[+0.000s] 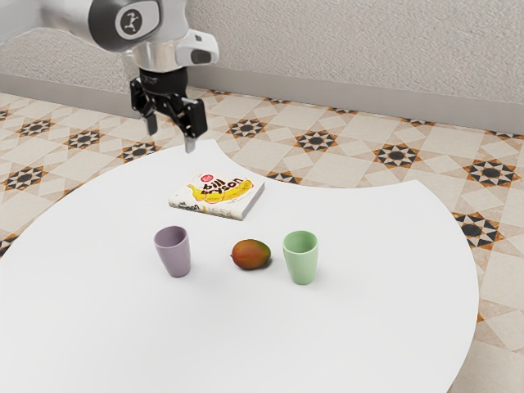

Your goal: Place the left cup onto the right cup

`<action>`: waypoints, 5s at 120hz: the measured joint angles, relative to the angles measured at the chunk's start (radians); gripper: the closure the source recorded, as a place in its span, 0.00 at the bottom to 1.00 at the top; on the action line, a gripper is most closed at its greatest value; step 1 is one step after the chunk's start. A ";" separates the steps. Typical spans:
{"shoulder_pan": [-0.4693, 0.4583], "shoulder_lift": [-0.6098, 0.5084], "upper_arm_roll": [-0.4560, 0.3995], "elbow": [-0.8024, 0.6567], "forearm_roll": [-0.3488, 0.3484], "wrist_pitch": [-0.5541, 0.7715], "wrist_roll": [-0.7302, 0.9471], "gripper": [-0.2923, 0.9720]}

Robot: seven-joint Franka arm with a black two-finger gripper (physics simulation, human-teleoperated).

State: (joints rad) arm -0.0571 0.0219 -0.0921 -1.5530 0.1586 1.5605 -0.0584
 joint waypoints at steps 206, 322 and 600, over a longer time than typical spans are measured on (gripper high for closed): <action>0.153 0.203 -0.004 -0.384 -0.072 0.575 -0.106 0.23; 0.154 0.292 0.007 -0.433 -0.073 0.697 -0.173 0.53; -0.001 0.538 -0.313 0.257 0.122 0.298 -0.306 0.85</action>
State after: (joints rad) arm -0.0580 0.5598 -0.4049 -1.2955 0.2805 1.8583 -0.3644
